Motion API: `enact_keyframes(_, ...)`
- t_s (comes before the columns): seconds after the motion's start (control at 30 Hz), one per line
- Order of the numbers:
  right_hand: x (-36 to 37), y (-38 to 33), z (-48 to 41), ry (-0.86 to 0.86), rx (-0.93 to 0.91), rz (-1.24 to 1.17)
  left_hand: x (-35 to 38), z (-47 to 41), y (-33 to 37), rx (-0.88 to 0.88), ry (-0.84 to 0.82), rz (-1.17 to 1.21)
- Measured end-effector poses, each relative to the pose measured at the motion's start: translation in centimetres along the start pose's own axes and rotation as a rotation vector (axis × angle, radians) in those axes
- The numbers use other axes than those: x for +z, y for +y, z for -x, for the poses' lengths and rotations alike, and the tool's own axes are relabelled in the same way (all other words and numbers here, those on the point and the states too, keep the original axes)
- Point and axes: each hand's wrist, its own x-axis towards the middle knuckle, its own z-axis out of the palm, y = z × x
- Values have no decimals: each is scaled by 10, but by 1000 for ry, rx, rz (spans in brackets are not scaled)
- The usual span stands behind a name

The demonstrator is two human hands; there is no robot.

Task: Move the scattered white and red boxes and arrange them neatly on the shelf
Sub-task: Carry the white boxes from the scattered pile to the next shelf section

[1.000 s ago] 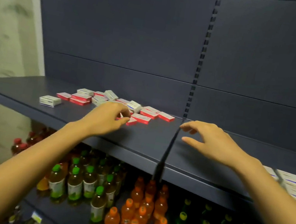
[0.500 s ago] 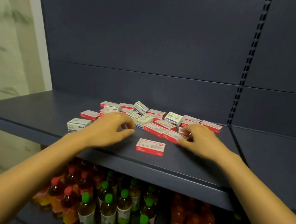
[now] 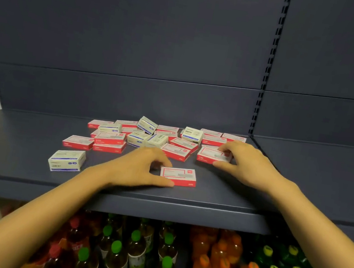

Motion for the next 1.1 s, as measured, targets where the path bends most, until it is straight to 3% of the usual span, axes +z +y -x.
enact_keyframes(0.37,-51,57,66,126,88,27,8,-55,57,291,281,-26)
enact_keyframes(0.73,-118,163,168,140,232,74,64,-116,195,481,204,74)
enact_keyframes(1.1,-182,285,281,145,338,148,142,-164,358,559,206,132)
